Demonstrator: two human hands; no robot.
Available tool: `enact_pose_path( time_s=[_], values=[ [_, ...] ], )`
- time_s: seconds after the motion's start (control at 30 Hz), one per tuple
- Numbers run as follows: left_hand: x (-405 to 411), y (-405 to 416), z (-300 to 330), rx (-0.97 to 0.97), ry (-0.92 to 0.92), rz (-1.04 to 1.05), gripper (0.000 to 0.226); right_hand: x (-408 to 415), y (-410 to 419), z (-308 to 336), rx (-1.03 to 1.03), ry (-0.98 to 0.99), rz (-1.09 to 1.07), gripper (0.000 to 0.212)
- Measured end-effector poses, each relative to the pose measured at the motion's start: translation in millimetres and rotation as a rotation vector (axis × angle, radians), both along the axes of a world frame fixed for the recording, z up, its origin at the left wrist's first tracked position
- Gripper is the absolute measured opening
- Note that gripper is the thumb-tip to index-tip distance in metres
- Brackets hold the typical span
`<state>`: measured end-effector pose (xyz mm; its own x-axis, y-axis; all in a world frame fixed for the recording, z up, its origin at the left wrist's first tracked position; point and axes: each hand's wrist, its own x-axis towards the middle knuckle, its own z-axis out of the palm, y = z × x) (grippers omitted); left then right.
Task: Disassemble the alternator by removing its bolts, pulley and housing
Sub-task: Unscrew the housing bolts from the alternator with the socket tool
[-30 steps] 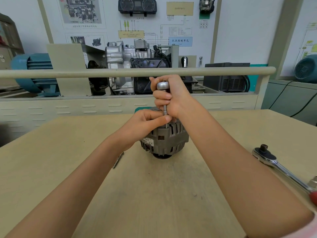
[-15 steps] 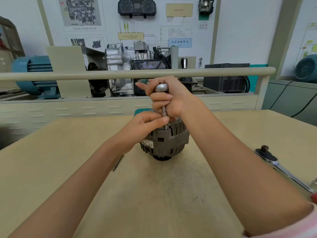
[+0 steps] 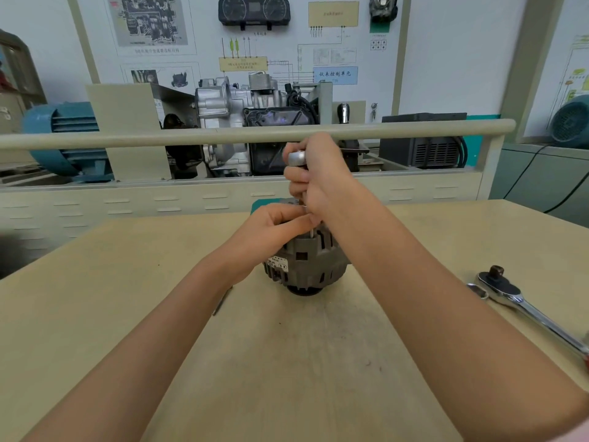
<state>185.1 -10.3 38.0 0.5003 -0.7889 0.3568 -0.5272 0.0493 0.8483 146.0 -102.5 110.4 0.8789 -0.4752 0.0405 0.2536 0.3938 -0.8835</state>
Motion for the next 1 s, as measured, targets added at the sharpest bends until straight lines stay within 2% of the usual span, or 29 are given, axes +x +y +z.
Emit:
enact_pose_path(
  time_s=[0.13, 0.2, 0.27, 0.33, 0.37, 0.43, 0.5, 0.57, 0.63, 0.7, 0.83, 0.93, 1.0],
  values=[
    [-0.7, 2.6, 0.6, -0.028, 0.023, -0.033, 0.020, 0.4, -15.4, 4.4, -0.030, 0.104, 0.577, 0.025],
    [0.1, 2.6, -0.7, -0.042, 0.013, -0.022, 0.018, 1.6, -18.5, 3.6, -0.041, 0.106, 0.694, 0.026],
    [0.3, 2.0, -1.1, -0.061, -0.011, -0.013, 0.018, -0.6, -18.9, 1.3, -0.032, 0.067, 0.707, 0.025],
    [1.6, 0.9, -2.1, -0.074, -0.026, -0.018, 0.019, -2.5, -18.1, -1.7, 0.034, 0.004, 0.587, 0.023],
    [1.3, 0.3, -2.4, -0.082, -0.024, -0.020, 0.021, -3.1, -15.6, -3.9, 0.098, -0.042, 0.451, 0.021],
    [1.0, -2.0, -4.0, -0.097, -0.016, 0.006, 0.024, -2.2, -8.5, -9.2, 0.237, -0.168, 0.023, 0.015],
    [0.6, -3.7, -4.5, -0.107, -0.013, 0.046, 0.027, 0.8, -1.0, -11.7, 0.325, -0.277, -0.357, 0.021],
    [0.7, -3.6, -4.5, -0.100, -0.018, 0.064, 0.038, 1.5, 4.0, -8.5, 0.286, -0.248, -0.395, 0.026],
    [1.1, -2.8, -3.2, -0.073, 0.003, 0.043, 0.030, -1.2, 4.4, -2.4, 0.184, -0.113, -0.240, 0.020],
    [1.2, -1.2, -1.8, -0.060, 0.039, -0.002, 0.019, -3.2, -3.1, 2.8, 0.109, 0.003, 0.005, 0.025],
    [3.2, 1.6, -0.7, -0.034, 0.068, -0.058, 0.021, -2.3, -21.1, 3.1, 0.143, 0.054, 0.496, 0.028],
    [2.3, 1.7, -1.3, -0.055, 0.044, -0.042, 0.019, -3.4, -25.3, -1.0, 0.188, 0.027, 0.593, 0.029],
    [2.8, 1.6, -2.6, -0.077, 0.024, -0.031, 0.018, -5.4, -21.7, -1.3, 0.170, -0.003, 0.514, 0.025]
  ],
)
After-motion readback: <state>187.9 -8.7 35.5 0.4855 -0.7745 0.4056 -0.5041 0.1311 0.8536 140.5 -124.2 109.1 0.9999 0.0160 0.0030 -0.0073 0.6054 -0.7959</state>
